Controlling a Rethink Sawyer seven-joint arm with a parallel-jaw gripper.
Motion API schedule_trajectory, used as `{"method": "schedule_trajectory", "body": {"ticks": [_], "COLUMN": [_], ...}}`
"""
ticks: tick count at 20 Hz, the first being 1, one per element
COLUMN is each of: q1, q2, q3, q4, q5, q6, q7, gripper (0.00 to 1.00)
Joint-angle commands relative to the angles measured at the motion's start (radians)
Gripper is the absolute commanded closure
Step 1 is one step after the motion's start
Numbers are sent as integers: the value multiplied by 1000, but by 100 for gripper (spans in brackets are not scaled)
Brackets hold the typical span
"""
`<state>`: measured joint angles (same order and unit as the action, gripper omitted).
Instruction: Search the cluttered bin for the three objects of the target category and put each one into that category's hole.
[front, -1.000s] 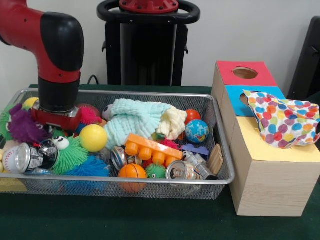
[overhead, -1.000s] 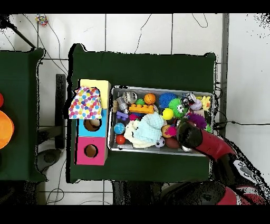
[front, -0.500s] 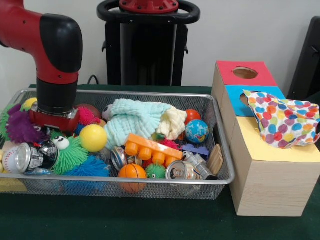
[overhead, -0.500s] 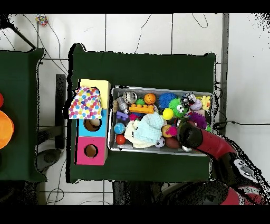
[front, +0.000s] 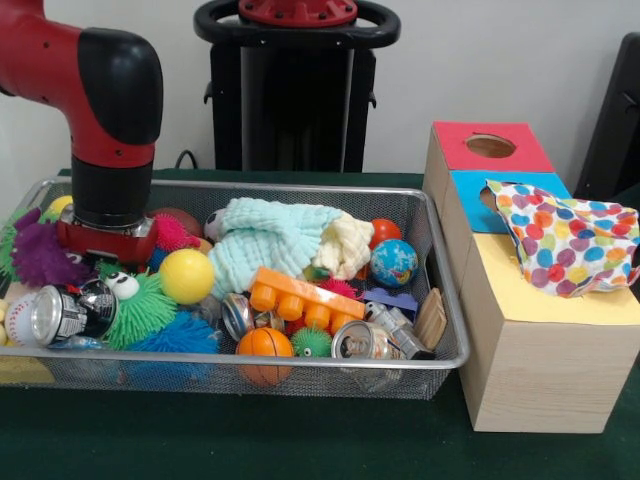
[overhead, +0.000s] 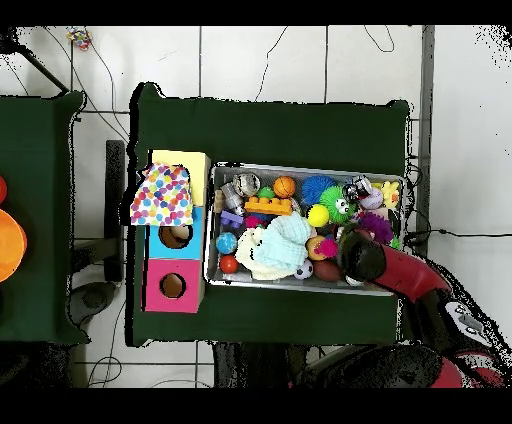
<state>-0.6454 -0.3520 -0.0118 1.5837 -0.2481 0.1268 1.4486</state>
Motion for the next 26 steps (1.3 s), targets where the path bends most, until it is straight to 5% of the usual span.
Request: {"method": "schedule_trajectory", "body": {"ticks": [1, 16, 26], "q1": [-123, -118, -33], "q2": [322, 231, -77], "q3": [16, 45, 78], "q4": [-146, -106, -3], "q5": [-61, -81, -12], "q6": [-183, -122, 90], "q7": [125, 104, 101], "gripper": [100, 100, 100]}}
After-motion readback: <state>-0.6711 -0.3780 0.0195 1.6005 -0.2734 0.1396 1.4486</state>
